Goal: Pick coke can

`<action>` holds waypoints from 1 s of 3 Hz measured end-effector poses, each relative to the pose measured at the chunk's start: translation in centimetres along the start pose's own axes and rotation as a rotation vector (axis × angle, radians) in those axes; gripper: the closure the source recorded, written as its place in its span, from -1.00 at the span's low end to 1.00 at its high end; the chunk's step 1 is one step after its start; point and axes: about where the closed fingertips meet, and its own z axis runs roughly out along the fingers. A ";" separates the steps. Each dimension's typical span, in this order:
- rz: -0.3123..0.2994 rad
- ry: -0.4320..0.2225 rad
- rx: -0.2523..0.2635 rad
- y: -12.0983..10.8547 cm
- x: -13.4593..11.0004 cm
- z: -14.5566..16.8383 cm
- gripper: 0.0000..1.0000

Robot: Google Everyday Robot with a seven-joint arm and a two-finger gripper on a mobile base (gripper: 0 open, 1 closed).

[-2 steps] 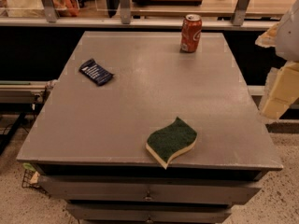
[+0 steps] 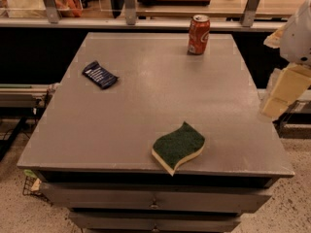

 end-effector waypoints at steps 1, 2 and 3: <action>0.146 -0.122 0.053 -5.1 -1.0 4.8 -1.00; 0.256 -0.274 0.080 -9.3 -2.9 8.1 -1.00; 0.335 -0.455 0.095 -13.4 -5.8 10.8 -1.00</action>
Offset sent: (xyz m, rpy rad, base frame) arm 0.1875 0.0179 -0.0561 0.5357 -0.1962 -0.2712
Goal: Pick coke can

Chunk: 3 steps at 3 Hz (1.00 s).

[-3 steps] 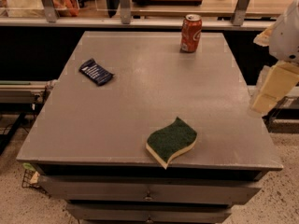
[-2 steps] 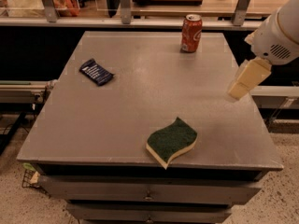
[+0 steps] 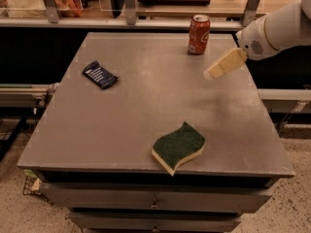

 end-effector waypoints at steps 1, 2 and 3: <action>0.000 0.000 0.000 0.0 0.0 0.0 -1.00; 0.025 -0.057 0.014 -1.0 -0.9 1.4 -1.00; 0.100 -0.183 0.050 -4.3 -3.1 4.8 -1.00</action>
Offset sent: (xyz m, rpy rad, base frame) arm 0.0549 0.0114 -0.0001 0.1586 -0.1024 -0.0577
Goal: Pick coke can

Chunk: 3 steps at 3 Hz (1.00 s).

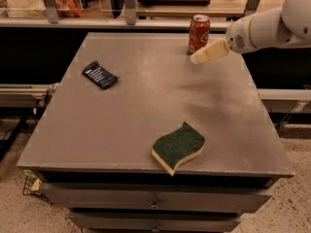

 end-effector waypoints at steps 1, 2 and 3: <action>0.064 -0.084 0.032 -2.4 -1.1 2.9 -1.00; 0.138 -0.153 0.060 -4.5 -1.5 5.6 -1.00; 0.172 -0.206 0.084 -5.7 -2.0 7.9 -1.00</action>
Offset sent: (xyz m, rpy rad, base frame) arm 0.1123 -0.0004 -0.0193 0.2844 -0.0898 -0.1784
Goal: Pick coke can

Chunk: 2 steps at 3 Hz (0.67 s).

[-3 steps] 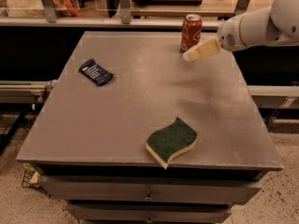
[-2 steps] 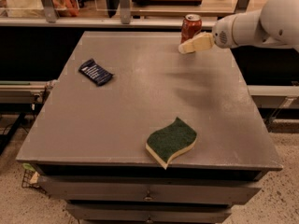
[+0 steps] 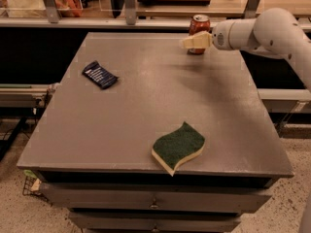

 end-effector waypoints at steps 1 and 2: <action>0.007 -0.059 0.029 -0.8 -0.2 2.3 -1.00; 0.007 -0.081 0.036 -1.0 -0.3 3.2 -0.63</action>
Offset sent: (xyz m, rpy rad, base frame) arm 0.0391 0.0063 -0.0078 0.0562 -0.0987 -0.0498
